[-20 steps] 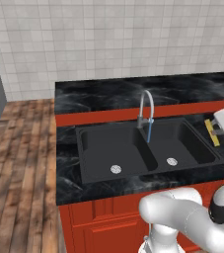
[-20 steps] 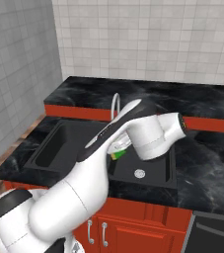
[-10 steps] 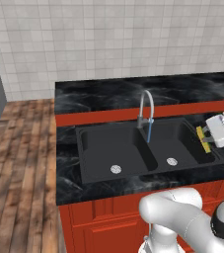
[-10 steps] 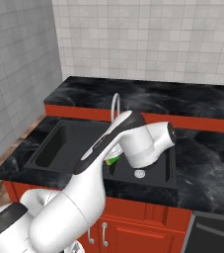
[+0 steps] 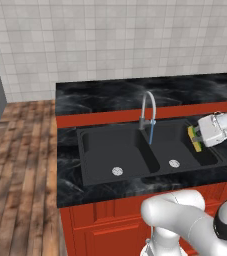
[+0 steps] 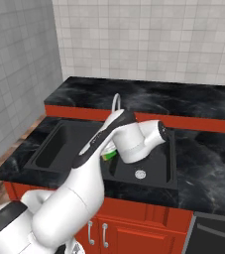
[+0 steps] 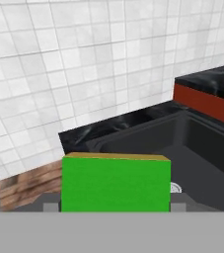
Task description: Soak the sponge with water for a few seconds and then drop it inside the sink.
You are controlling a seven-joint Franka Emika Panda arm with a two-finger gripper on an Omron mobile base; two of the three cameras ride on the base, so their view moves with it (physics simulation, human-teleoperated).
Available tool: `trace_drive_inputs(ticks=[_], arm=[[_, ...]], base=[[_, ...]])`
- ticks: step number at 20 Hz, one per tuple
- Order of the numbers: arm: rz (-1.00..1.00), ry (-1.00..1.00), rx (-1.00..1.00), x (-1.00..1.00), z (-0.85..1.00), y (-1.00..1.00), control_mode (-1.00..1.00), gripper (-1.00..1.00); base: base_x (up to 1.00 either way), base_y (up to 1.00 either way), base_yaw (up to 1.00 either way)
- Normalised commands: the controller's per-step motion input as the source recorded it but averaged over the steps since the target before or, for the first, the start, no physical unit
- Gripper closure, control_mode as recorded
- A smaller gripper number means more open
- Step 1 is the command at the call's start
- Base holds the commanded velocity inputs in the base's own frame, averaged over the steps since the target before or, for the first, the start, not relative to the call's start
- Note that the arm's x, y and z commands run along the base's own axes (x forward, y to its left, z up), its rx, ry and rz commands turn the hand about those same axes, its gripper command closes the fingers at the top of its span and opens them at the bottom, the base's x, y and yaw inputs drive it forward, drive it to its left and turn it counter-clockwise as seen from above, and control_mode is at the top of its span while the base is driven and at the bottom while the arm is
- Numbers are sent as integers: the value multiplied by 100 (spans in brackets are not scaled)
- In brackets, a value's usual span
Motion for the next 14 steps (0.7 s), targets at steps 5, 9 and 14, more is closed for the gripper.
trace_drive_inputs(ticks=[5, 9, 14], arm=[[0, 0, 0, 15, -26, 1, -100, 100], [0, 0, 0, 12, -24, 3, -100, 100], [0, 0, 0, 28, -14, 10, -100, 100]], base=[[0, 0, 0], [0, 0, 0], [0, 0, 0]])
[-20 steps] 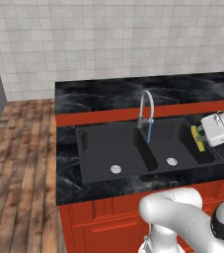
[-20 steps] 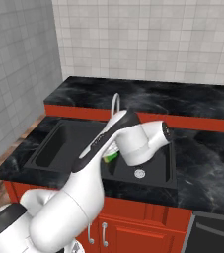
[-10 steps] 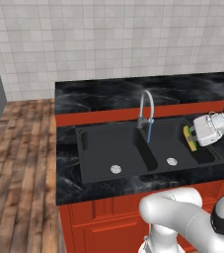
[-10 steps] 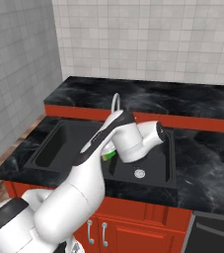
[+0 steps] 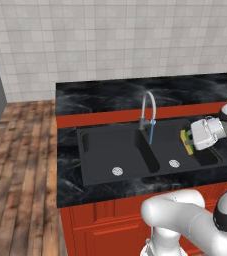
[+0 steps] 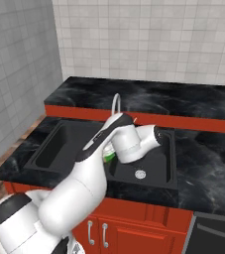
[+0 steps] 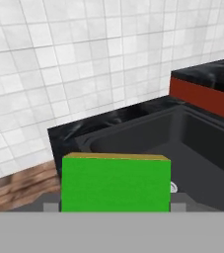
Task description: Soak the sponge with water for a few seconds and then drop it inside the sink.
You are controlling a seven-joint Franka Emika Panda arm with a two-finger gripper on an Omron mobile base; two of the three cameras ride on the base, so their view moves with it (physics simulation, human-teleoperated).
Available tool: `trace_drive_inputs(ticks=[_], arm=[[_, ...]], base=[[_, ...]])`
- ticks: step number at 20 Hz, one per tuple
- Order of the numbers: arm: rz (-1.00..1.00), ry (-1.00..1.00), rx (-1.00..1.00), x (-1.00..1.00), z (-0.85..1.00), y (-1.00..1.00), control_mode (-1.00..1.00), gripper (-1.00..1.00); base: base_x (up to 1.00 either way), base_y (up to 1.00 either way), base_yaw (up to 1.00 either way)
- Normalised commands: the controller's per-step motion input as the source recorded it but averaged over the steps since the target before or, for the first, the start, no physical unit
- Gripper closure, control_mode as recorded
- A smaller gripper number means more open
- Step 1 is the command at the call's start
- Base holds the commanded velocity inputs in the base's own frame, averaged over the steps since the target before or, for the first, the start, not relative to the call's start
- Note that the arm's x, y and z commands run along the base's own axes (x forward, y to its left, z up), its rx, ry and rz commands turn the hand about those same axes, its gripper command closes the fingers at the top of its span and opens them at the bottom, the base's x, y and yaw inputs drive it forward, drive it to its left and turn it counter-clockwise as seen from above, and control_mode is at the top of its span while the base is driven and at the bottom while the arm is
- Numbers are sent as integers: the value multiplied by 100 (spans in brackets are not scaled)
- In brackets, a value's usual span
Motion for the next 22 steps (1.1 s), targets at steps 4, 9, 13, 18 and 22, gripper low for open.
trace_drive_inputs(ticks=[4, 9, 13, 18, 22], arm=[[0, 0, 0, 30, -6, 10, -100, 100], [0, 0, -1, 29, -4, 3, -100, 100], [0, 0, -1, 33, -7, 1, -100, 100], [0, 0, 0, 33, -15, 0, -100, 100], [0, 0, 0, 28, -19, 0, -100, 100]], base=[[0, 0, 0], [0, 0, 0], [0, 0, 0], [0, 0, 0], [0, 0, 0]])
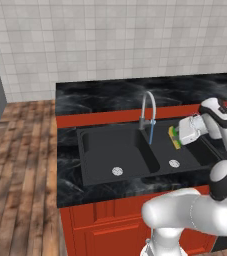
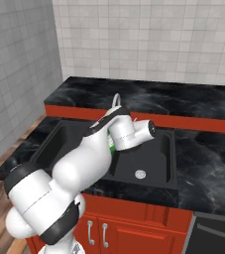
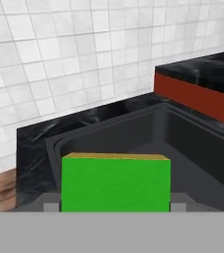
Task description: Soak the sponge with water for a few seconds and then drop it inside the sink.
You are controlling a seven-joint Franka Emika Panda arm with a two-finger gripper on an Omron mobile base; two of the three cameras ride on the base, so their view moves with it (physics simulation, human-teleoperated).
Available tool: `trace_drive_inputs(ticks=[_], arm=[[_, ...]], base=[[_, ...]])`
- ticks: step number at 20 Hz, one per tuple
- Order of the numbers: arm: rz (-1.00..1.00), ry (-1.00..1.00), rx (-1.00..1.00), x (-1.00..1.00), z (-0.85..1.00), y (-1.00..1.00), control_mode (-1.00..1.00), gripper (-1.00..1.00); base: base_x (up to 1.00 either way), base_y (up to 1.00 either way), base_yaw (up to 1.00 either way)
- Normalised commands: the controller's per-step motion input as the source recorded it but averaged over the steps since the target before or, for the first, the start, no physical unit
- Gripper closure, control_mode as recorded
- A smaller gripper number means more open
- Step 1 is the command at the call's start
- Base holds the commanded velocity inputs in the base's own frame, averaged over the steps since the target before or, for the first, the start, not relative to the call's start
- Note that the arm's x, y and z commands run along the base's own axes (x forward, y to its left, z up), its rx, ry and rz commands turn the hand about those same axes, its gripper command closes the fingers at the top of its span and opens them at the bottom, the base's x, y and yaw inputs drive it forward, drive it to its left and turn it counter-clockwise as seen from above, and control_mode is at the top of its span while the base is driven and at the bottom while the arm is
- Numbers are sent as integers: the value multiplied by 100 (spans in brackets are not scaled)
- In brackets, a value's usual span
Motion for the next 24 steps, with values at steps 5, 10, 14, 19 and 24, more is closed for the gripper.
trace_drive_inputs(ticks=[5, 10, 14, 19, 24], arm=[[0, 0, 0, 25, -15, 0, -100, 100], [0, -1, 0, 19, -12, 0, -100, 100], [0, -1, 0, 18, -14, 1, -100, 100], [0, 0, 0, 30, -19, 1, -100, 100], [0, 0, 0, 35, -14, 0, -100, 100]], base=[[0, 0, 0], [0, 0, 0], [0, 0, 0], [0, 0, 0], [0, 0, 0]])
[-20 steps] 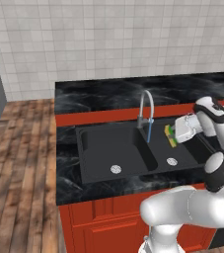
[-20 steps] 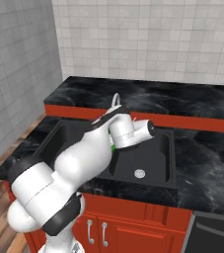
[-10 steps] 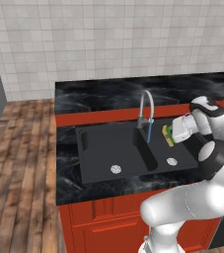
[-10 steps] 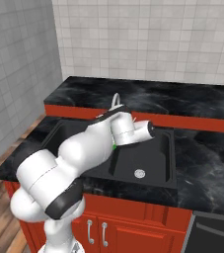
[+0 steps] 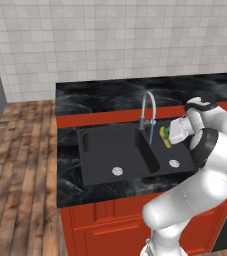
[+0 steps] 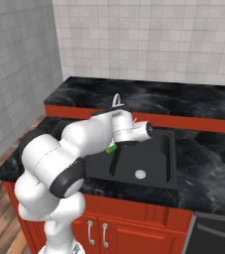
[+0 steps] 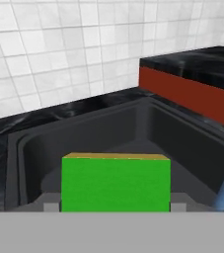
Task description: Soak the sponge with water for a few seconds and then drop it inside the sink.
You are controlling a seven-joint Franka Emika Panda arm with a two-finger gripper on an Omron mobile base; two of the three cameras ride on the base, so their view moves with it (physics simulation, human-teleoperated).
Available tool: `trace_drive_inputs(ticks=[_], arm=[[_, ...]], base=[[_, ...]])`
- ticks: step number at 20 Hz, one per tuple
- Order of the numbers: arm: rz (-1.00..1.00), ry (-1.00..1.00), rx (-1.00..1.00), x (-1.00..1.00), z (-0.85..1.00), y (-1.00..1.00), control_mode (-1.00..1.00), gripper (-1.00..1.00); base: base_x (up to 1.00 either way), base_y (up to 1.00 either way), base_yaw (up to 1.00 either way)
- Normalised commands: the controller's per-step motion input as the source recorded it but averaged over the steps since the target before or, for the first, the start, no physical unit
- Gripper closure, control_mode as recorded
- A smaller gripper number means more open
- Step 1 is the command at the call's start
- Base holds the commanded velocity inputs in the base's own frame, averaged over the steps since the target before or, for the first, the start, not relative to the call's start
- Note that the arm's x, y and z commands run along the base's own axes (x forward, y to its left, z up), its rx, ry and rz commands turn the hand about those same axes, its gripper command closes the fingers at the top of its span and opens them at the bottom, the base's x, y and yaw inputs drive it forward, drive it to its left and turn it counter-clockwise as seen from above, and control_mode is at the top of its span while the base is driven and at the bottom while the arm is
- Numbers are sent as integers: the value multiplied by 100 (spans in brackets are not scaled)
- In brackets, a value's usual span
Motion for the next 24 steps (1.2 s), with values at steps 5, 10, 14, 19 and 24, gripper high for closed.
trace_drive_inputs(ticks=[5, 10, 14, 19, 24], arm=[[0, -2, 0, 34, -5, 0, -100, 100], [0, -1, 0, 30, -11, 0, -100, 100], [0, -2, 0, 21, -15, 0, -100, 100], [0, -1, 0, 9, -17, 0, -100, 100], [0, -3, 0, 22, -24, 0, -100, 100]], base=[[0, 0, 0], [0, 0, 0], [0, 0, 0], [0, 0, 0], [0, 0, 0]])
